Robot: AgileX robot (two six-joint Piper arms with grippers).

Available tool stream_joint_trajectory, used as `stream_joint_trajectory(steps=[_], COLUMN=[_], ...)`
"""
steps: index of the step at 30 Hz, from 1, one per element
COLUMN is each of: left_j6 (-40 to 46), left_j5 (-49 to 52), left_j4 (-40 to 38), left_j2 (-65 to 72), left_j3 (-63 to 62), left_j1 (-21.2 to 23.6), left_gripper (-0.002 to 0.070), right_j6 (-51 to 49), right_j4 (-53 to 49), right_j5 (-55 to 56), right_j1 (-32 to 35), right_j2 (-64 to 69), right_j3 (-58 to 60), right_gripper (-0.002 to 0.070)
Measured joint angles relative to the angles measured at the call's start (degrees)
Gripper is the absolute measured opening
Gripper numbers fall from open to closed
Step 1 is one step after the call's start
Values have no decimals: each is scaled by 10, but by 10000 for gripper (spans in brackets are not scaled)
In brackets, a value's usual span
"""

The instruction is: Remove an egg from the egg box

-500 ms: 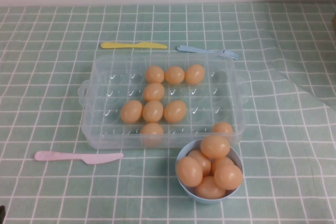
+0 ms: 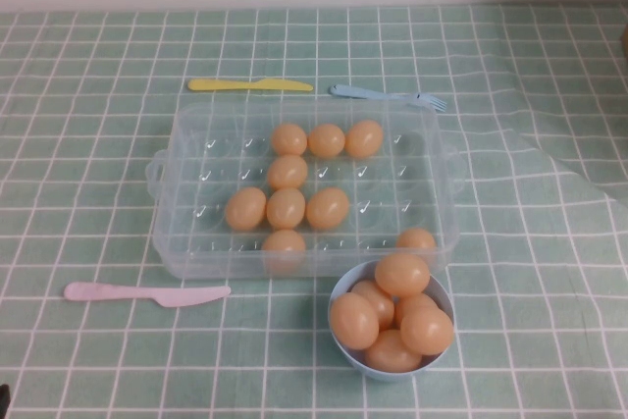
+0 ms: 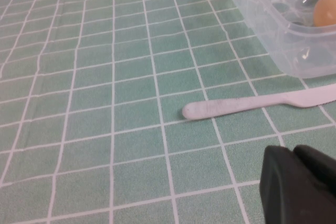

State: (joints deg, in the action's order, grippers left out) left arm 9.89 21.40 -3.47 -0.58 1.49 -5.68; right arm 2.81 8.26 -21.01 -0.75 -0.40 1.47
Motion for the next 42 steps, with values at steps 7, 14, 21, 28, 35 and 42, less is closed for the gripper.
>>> stream_joint_trajectory(steps=[7, 14, 21, 28, 35, 42], left_j6=[0, 0, 0, -44, -151, -177], left_j5=[-3, -4, -6, -32, -94, -152], left_j4=[0, 0, -8, -20, -124, -174], left_j2=[0, 0, 0, 0, 0, 0], left_j3=[0, 0, 0, 0, 0, 0], left_j1=[0, 0, 0, 0, 0, 0], left_gripper=[-3, -3, -3, -3, -3, -3], right_j6=[0, 0, 0, 0, 0, 0], right_j4=[0, 0, 0, 0, 0, 0], right_j5=[0, 0, 0, 0, -1, -1], right_j1=[0, 0, 0, 0, 0, 0], right_j2=[0, 0, 0, 0, 0, 0], right_j3=[0, 0, 0, 0, 0, 0], right_gripper=[-18, -18, -18, -18, -18, -18])
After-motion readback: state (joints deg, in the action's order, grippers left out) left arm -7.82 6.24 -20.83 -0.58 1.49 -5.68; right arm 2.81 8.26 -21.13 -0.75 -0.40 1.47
